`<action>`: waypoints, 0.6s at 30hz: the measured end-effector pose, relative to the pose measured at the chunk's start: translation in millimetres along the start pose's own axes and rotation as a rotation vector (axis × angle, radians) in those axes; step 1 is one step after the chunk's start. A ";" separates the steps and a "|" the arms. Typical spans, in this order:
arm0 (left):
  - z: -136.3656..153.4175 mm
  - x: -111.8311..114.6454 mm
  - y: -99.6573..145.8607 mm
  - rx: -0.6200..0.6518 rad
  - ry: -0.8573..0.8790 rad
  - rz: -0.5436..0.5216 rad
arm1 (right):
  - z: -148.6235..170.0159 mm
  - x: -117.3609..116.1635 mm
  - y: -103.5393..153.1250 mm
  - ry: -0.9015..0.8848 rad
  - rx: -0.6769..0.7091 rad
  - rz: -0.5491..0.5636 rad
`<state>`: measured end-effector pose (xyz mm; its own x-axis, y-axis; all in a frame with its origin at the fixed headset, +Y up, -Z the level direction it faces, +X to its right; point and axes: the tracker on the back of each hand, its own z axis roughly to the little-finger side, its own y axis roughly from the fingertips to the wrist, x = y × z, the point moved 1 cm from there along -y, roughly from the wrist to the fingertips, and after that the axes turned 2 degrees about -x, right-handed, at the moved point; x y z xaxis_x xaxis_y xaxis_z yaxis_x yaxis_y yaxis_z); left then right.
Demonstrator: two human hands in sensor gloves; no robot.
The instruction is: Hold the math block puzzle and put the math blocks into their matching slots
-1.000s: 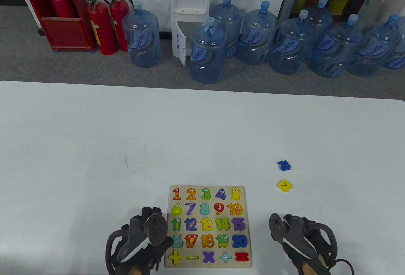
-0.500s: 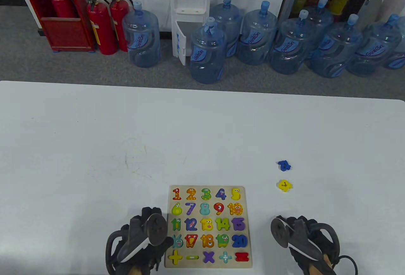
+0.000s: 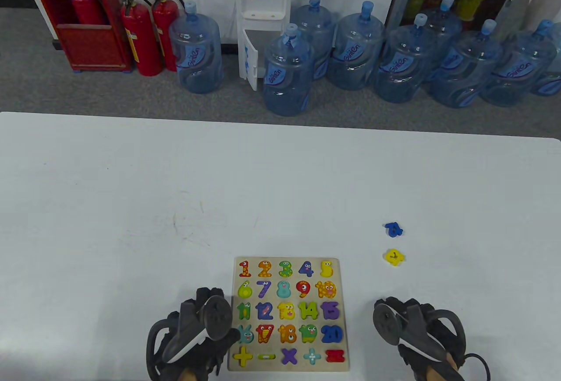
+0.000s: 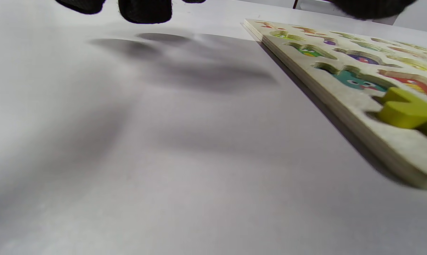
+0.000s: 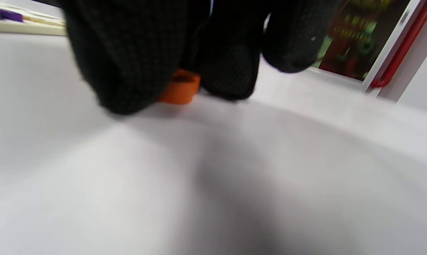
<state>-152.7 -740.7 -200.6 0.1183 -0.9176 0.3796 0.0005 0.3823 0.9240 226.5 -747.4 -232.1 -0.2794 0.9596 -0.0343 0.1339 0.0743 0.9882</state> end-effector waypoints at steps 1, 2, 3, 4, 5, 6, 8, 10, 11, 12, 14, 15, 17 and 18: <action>-0.1 -0.1 0.2 -0.001 0.001 0.000 | -1.7 0.1 -0.9 0.007 0.007 0.008; 0.0 -0.3 0.3 -0.001 0.002 -0.002 | -2.6 0.0 -0.8 0.004 0.009 0.001; 0.1 -0.2 0.1 -0.001 0.003 -0.003 | -3.1 0.1 -0.7 0.003 0.012 0.001; 0.1 -0.3 0.2 0.000 0.004 -0.005 | -4.0 -0.2 -0.5 -0.005 0.019 0.000; 0.3 -0.2 0.1 -0.001 0.004 -0.005 | -4.3 -0.1 -0.4 -0.007 0.020 0.001; 0.4 -0.1 0.0 -0.002 0.004 -0.005 | -4.8 1.3 -0.3 -0.006 0.027 0.001; 0.4 0.0 0.3 -0.002 0.004 -0.004 | -6.6 5.4 1.1 -0.042 0.048 0.017; 0.8 -0.1 0.1 -0.004 0.005 -0.003 | -8.6 12.4 3.5 -0.056 0.065 0.045; 0.9 -0.1 0.2 -0.005 0.006 -0.002 | -9.3 15.5 4.6 -0.058 0.071 0.062; 1.1 -0.2 0.2 -0.006 0.007 -0.003 | -10.3 19.8 5.9 -0.062 0.083 0.079; 1.4 -0.2 0.8 -0.007 0.009 -0.008 | -12.5 26.1 7.8 -0.070 0.105 0.104; 1.8 -0.1 0.8 -0.008 0.010 -0.009 | -14.1 28.9 8.0 -0.070 0.114 0.116; 2.3 0.1 0.8 -0.009 0.017 -0.010 | -17.7 31.3 6.9 -0.063 0.125 0.115; 2.7 0.4 0.6 -0.009 0.020 -0.008 | -20.7 32.3 5.3 -0.054 0.132 0.113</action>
<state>-155.3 -741.1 -199.8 0.1380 -0.9184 0.3708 0.0104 0.3757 0.9267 198.5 -721.6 -224.8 -0.2045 0.9768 0.0644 0.2862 -0.0033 0.9582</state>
